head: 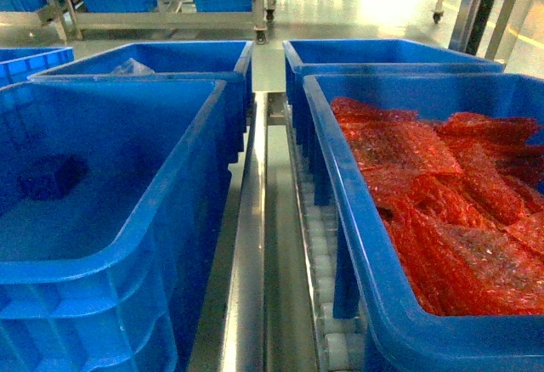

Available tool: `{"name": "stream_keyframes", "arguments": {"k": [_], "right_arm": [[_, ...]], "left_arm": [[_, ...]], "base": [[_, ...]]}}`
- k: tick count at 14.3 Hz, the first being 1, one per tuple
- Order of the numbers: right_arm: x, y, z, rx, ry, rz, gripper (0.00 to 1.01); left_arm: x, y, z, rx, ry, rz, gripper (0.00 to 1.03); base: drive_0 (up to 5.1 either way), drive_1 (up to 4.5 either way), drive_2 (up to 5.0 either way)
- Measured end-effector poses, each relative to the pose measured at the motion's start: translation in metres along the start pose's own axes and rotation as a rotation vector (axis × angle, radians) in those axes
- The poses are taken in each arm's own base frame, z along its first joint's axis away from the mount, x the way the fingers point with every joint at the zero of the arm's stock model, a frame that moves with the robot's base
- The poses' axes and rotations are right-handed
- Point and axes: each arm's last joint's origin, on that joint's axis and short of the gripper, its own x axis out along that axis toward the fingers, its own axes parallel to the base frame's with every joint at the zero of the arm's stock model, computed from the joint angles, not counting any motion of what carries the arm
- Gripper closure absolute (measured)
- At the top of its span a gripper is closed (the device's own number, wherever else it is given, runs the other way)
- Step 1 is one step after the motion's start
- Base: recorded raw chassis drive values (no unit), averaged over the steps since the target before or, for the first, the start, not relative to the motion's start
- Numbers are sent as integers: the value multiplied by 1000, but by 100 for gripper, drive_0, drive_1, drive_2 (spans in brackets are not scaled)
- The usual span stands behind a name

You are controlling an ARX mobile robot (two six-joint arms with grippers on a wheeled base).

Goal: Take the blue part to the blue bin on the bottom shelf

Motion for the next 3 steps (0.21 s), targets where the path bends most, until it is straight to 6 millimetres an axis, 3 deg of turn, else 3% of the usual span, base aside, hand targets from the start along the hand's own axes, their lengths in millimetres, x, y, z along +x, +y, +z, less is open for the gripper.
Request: {"name": "stream_keyframes", "arguments": {"k": [3], "right_arm": [[0,0,0,0,0,0,3]], "left_arm": [[0,0,0,0,0,0,5]], "base": [[0,0,0]]}}
